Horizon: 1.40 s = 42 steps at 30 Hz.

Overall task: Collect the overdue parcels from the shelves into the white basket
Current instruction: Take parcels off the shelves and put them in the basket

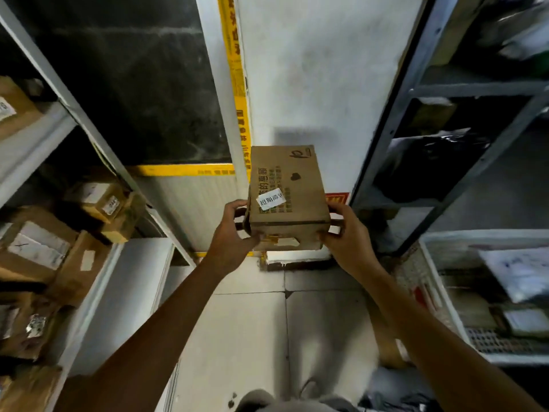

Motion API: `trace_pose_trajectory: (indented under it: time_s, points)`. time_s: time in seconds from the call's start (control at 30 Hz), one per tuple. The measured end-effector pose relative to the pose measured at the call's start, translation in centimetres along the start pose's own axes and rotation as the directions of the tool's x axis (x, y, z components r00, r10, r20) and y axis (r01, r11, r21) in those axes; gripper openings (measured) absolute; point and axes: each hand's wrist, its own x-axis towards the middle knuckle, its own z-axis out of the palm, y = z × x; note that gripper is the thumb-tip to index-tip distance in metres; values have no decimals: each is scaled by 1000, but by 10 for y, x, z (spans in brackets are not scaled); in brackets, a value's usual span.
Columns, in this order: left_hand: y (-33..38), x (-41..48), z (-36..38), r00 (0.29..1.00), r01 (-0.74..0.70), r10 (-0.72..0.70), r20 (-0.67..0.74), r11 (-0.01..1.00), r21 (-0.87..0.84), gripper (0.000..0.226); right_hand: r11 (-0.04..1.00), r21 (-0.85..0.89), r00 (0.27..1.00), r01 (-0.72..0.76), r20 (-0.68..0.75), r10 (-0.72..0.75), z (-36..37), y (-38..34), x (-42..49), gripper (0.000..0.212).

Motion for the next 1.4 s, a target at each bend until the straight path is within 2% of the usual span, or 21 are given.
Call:
trace_pose_trajectory:
  time_s: [0.23, 0.43, 0.53, 0.67, 0.8, 0.9, 1.0, 1.13, 1.23, 1.4]
  points:
    - [15, 60, 83, 967, -43, 39, 253, 999, 8, 76, 989, -57, 968, -139, -221, 123, -65, 45, 0, 59]
    - [25, 118, 156, 874, -104, 101, 476, 994, -19, 80, 970, -45, 877, -240, -439, 197, -101, 69, 4, 55]
    - [29, 154, 189, 804, -125, 131, 581, 991, -49, 82, 957, -51, 808, -287, -549, 213, -112, 81, 13, 61]
    - [46, 189, 226, 689, -96, 131, 712, 991, -90, 75, 942, -44, 678, -334, -705, 208, -118, 85, 21, 59]
    - [52, 211, 262, 560, -113, 141, 816, 989, -93, 79, 920, -13, 582, -393, -778, 237, -126, 86, 15, 58]
    - [59, 215, 291, 474, -147, 143, 869, 986, -82, 82, 898, 45, 476, -438, -835, 274, -133, 91, 5, 58]
    - [70, 211, 320, 413, -213, 171, 895, 973, -88, 80, 888, 111, 397, -447, -865, 308, -142, 103, -8, 59]
    - [83, 195, 367, 276, -213, 173, 945, 970, -115, 77, 877, 164, 303, -451, -897, 323, -162, 117, -27, 55]
    - [94, 180, 410, 208, -248, 154, 966, 964, -100, 76, 861, 184, 222, -475, -921, 320, -184, 135, -45, 50]
    - [110, 155, 496, 89, -257, 114, 989, 962, -87, 83, 839, 277, 107, -467, -925, 365, -230, 176, -72, 53]
